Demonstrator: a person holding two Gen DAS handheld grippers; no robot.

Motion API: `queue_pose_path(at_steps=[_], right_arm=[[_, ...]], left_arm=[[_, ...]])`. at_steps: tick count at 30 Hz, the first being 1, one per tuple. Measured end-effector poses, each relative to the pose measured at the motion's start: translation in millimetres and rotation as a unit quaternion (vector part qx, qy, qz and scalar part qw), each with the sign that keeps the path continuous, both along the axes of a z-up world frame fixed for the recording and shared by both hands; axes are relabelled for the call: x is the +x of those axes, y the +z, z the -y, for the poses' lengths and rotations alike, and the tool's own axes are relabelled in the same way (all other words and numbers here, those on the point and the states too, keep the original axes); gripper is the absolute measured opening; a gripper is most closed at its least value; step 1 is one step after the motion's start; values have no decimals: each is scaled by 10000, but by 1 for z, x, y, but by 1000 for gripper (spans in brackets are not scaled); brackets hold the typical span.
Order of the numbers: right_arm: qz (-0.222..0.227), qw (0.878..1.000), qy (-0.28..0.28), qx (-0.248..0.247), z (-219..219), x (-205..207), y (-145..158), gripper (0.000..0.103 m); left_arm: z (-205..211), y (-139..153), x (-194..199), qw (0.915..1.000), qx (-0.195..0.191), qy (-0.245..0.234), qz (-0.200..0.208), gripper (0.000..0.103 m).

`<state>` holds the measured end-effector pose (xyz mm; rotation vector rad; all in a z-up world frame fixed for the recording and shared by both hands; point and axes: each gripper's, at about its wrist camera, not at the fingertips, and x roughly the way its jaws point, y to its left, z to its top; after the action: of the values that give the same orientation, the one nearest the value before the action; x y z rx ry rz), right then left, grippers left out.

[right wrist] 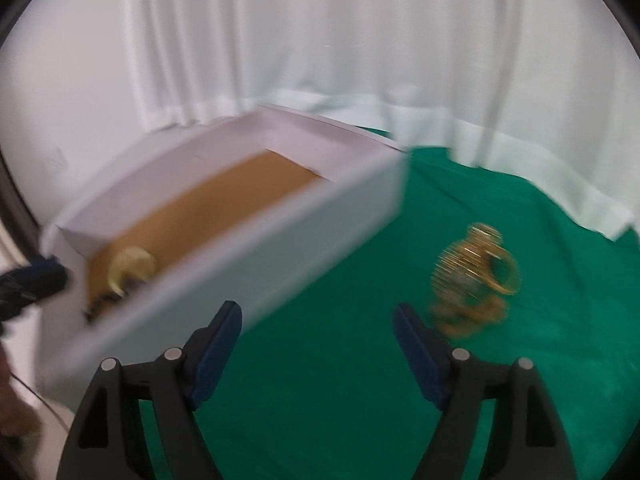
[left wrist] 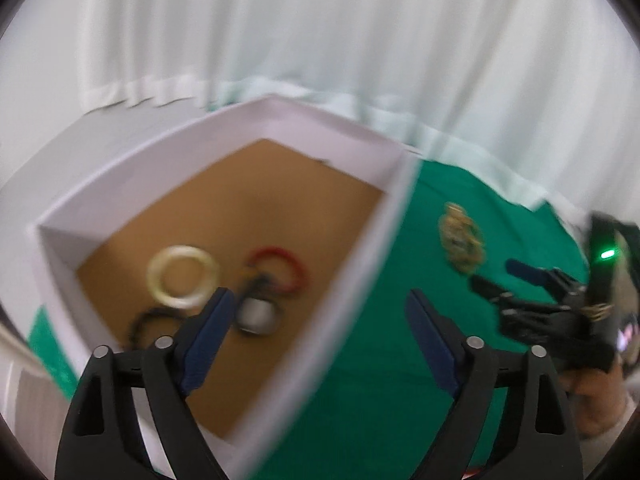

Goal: Organize jewelry
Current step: 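Move both tools back toward the gold chains and wooden beads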

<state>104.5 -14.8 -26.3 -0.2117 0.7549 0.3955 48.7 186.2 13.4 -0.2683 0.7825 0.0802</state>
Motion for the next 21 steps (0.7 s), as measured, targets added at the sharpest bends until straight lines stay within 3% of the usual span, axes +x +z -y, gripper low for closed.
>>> queue_pose_path(at_steps=[4, 9, 14, 21], right_arm=[[77, 9980, -414, -474, 56, -22, -23, 80], [62, 9923, -1010, -717, 115, -38, -48, 80], [-89, 9877, -1439, -599, 153, -31, -61, 80], [-86, 9828, -1805, -373, 190, -18, -73, 80]], left_arm=[[62, -14, 6, 9979, 2, -648, -10, 94], [120, -60, 32, 9937, 82, -1077, -292, 94], [144, -96, 63, 9915, 248, -1154, -540, 94], [149, -116, 89, 9944, 492, -837, -428, 94]])
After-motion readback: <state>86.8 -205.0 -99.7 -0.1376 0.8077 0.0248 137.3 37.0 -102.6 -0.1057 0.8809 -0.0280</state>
